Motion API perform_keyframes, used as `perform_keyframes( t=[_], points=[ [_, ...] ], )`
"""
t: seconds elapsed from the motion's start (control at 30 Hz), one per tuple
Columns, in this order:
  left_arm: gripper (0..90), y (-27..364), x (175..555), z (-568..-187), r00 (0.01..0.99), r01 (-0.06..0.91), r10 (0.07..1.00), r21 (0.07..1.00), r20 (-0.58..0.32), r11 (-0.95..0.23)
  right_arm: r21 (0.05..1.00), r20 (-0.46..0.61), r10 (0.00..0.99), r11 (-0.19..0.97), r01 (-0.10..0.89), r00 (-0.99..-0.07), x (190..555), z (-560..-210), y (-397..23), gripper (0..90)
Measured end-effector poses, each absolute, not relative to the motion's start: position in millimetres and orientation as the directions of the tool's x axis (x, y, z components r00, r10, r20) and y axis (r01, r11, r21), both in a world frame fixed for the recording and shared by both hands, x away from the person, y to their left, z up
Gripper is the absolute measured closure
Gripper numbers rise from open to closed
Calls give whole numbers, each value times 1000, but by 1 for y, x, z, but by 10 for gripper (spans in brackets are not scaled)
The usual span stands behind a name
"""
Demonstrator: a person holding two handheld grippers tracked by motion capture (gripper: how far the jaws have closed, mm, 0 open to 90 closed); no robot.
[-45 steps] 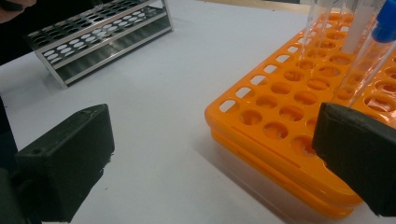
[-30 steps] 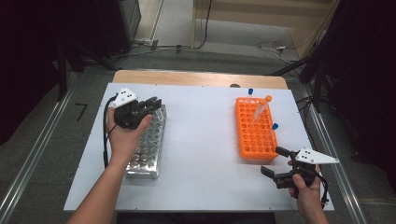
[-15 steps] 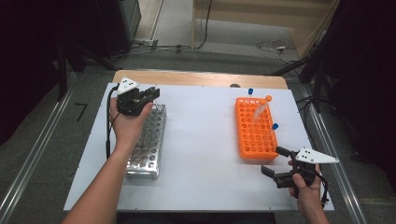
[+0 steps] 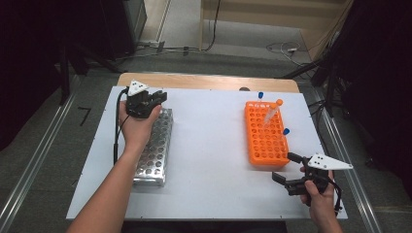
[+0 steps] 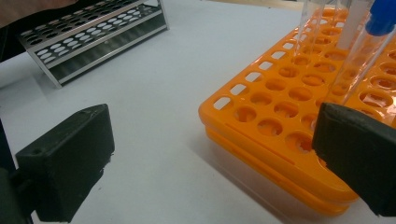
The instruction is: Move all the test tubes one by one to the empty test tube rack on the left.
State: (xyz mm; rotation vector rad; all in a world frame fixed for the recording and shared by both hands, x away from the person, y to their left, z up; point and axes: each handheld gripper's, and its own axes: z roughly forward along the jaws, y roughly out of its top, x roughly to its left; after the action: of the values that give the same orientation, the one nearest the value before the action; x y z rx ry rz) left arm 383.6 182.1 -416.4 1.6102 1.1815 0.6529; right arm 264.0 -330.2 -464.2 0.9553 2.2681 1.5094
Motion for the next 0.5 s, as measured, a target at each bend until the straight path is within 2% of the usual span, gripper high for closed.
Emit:
perform_keyframes(
  t=[0.5],
  points=[
    [761, 177, 390, -430, 378, 465, 918, 882, -123, -74, 888, 137, 646, 256, 383, -751, 265, -465, -329, 0]
  ],
)
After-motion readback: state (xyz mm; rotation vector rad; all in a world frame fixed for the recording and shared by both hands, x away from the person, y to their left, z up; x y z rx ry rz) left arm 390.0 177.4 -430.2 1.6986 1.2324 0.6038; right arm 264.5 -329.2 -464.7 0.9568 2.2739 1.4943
